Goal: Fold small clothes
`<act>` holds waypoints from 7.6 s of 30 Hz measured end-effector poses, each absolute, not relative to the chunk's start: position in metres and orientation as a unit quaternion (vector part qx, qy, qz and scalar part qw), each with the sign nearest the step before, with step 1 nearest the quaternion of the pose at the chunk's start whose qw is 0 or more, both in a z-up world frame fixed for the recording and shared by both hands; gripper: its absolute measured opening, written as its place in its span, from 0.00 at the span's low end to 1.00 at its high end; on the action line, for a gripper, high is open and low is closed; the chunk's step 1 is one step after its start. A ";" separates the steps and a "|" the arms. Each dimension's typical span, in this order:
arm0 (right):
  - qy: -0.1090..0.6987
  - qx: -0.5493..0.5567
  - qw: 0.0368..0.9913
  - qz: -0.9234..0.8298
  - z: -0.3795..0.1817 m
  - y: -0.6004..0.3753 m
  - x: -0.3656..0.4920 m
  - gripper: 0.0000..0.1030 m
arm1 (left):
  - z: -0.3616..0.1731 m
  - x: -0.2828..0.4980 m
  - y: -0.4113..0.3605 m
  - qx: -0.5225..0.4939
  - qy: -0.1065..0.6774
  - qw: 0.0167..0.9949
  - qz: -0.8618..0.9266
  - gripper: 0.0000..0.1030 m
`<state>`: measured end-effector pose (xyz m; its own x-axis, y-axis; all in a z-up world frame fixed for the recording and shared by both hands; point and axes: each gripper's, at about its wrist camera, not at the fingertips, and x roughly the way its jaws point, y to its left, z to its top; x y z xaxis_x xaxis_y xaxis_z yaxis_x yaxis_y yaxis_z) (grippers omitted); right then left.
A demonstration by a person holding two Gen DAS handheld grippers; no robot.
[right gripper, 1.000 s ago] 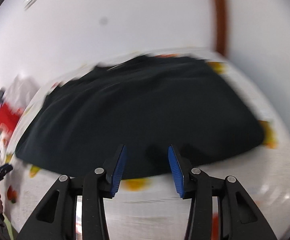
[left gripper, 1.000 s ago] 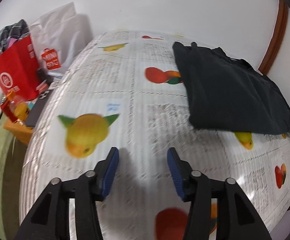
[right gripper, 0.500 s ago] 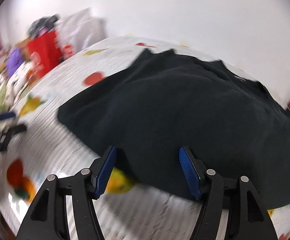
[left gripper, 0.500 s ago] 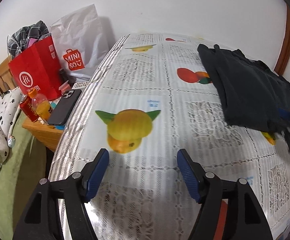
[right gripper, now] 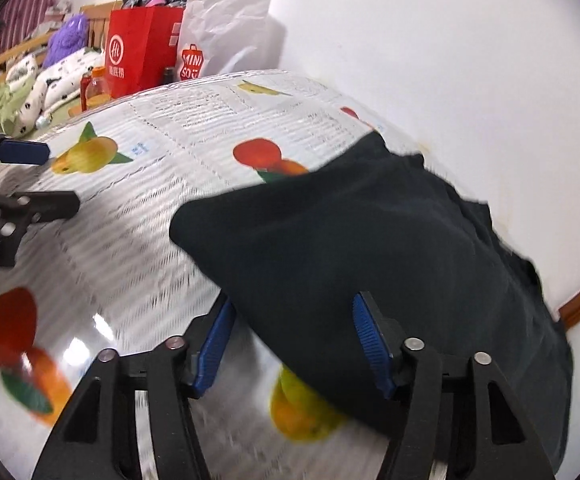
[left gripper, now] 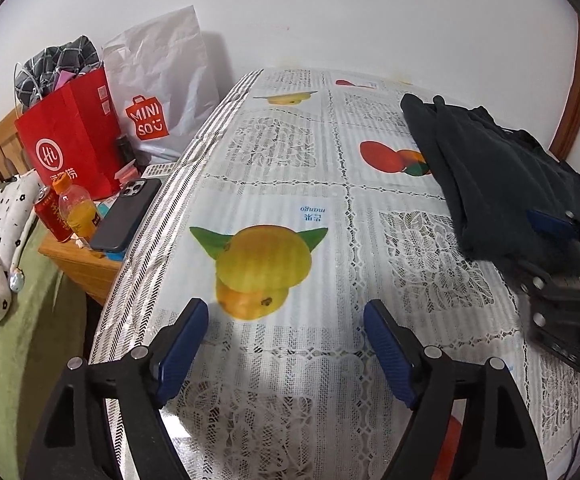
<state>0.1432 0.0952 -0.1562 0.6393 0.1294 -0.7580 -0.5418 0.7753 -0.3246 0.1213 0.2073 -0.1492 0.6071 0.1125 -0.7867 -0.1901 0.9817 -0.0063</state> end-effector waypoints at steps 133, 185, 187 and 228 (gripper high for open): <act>0.315 0.224 0.922 -0.024 -0.125 -0.320 0.154 0.08 | -0.136 0.178 -0.063 0.045 0.433 0.888 -0.149 0.62; 0.424 0.089 0.898 0.073 -0.149 -0.275 0.119 0.12 | -0.133 0.136 0.001 0.015 0.428 0.894 -0.128 0.13; 0.411 0.076 0.905 0.077 -0.135 -0.277 0.108 0.14 | -0.130 0.133 0.004 0.013 0.432 0.891 -0.136 0.13; 0.404 0.213 0.886 0.076 -0.142 -0.287 0.186 0.03 | -0.107 0.192 0.013 -0.020 0.428 0.889 -0.161 0.52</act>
<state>0.1864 -0.2867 -0.1416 0.6623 0.3073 -0.6833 0.0367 0.8977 0.4392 0.1922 0.0133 -0.1067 0.5819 -0.3037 -0.7544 0.2703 0.9471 -0.1728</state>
